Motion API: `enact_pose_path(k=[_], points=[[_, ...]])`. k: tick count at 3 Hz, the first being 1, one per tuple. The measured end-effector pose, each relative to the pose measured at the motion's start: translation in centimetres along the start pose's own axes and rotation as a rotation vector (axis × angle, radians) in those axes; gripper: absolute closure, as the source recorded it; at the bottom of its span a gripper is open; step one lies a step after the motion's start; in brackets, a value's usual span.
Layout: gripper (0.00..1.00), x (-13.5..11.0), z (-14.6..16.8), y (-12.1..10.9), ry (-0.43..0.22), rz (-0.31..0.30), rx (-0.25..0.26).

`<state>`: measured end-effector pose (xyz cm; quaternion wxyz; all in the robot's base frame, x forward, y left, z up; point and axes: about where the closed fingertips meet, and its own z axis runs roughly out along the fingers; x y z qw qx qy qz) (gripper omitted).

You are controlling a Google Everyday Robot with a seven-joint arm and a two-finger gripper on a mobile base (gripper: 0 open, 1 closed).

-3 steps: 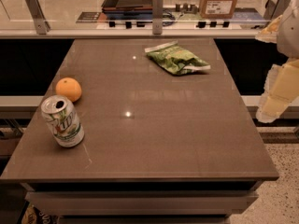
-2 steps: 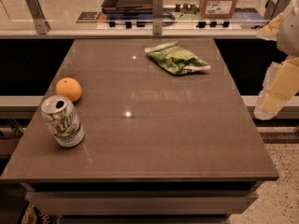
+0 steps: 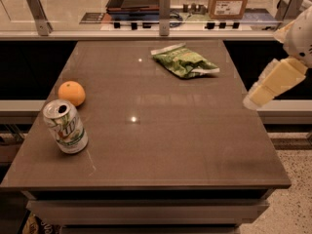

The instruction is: Move green jalapeno chip bag near 7up can

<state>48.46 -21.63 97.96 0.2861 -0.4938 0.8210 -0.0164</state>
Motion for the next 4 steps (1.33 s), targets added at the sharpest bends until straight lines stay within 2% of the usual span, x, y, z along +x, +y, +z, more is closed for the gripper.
enact_pose_path(k=[1, 2, 3, 4], points=[[0.00, 0.4, 2.3, -0.5, -0.082, 0.191, 0.054], [0.00, -0.1, 4.5, -2.9, -0.160, 0.342, 0.146], [0.00, -1.6, 6.8, -5.7, -0.209, 0.430, 0.218], [0.00, -4.5, 12.0, -8.8, -0.233, 0.511, 0.245]])
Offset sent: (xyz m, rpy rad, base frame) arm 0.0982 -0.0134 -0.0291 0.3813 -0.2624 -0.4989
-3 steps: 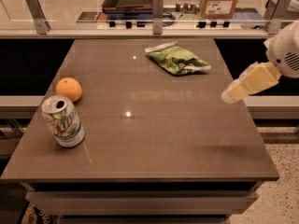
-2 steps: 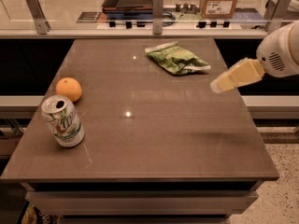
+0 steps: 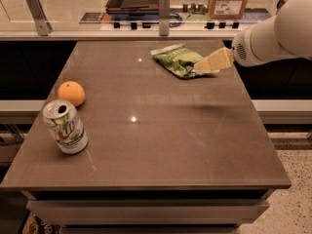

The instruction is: Move green jalapeno chip bag near 7up can

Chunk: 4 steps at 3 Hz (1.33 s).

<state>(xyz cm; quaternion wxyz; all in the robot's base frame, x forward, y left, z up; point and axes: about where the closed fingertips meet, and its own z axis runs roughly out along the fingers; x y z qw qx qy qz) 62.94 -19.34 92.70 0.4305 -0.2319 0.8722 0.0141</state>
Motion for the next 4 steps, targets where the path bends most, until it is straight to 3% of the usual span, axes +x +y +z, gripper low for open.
enact_pose_path(k=[1, 3, 4], points=[[0.00, 0.0, 0.0, 0.0, 0.000, 0.000, 0.000], [0.00, -1.3, 3.5, -2.1, -0.052, 0.064, -0.013], [0.00, -2.0, 6.5, -2.3, -0.063, 0.088, -0.069]])
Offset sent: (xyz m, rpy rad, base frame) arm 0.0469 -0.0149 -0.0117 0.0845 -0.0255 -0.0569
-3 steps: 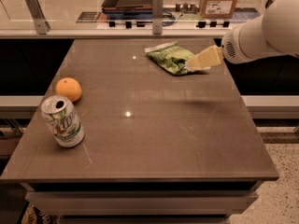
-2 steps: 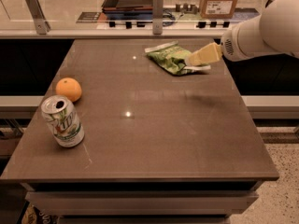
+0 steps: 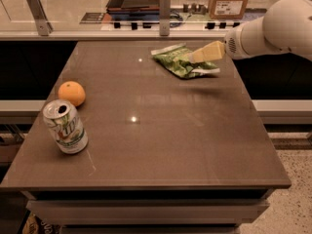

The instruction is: Move green jalapeno chip bag near 7up can

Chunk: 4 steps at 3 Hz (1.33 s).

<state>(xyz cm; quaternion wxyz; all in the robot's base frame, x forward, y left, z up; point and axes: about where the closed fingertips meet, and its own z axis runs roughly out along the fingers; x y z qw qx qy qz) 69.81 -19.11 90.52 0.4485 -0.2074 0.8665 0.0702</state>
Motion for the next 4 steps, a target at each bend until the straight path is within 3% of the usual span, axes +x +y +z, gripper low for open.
enact_pose_path(k=[2, 4], points=[[0.00, 1.6, 5.8, 1.5, 0.079, 0.027, -0.129], [0.00, 3.5, 9.4, 4.2, 0.147, 0.023, -0.238]])
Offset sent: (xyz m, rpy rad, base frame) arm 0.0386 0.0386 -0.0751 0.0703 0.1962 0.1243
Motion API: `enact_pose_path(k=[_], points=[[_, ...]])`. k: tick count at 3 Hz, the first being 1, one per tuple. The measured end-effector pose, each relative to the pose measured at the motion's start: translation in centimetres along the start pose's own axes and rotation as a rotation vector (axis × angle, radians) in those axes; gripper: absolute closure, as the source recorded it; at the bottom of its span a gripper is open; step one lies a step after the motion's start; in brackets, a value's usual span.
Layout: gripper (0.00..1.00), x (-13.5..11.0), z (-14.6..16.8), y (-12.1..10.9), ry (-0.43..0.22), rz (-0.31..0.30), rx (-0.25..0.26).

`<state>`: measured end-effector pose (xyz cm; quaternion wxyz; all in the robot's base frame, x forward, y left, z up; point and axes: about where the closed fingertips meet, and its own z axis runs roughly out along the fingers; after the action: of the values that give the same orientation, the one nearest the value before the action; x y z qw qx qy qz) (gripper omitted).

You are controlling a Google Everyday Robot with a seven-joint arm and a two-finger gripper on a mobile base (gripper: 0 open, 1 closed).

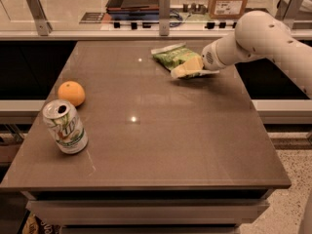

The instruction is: Move green jalapeno chip bag near 7up can

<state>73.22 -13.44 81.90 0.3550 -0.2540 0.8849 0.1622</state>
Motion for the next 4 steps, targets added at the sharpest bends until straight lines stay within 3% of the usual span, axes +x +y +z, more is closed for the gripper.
enact_pose_path(k=[1, 4], points=[[0.17, 0.08, 0.24, 0.13, 0.003, -0.001, -0.003], [0.87, -0.04, 0.32, 0.31, 0.006, -0.001, -0.007]])
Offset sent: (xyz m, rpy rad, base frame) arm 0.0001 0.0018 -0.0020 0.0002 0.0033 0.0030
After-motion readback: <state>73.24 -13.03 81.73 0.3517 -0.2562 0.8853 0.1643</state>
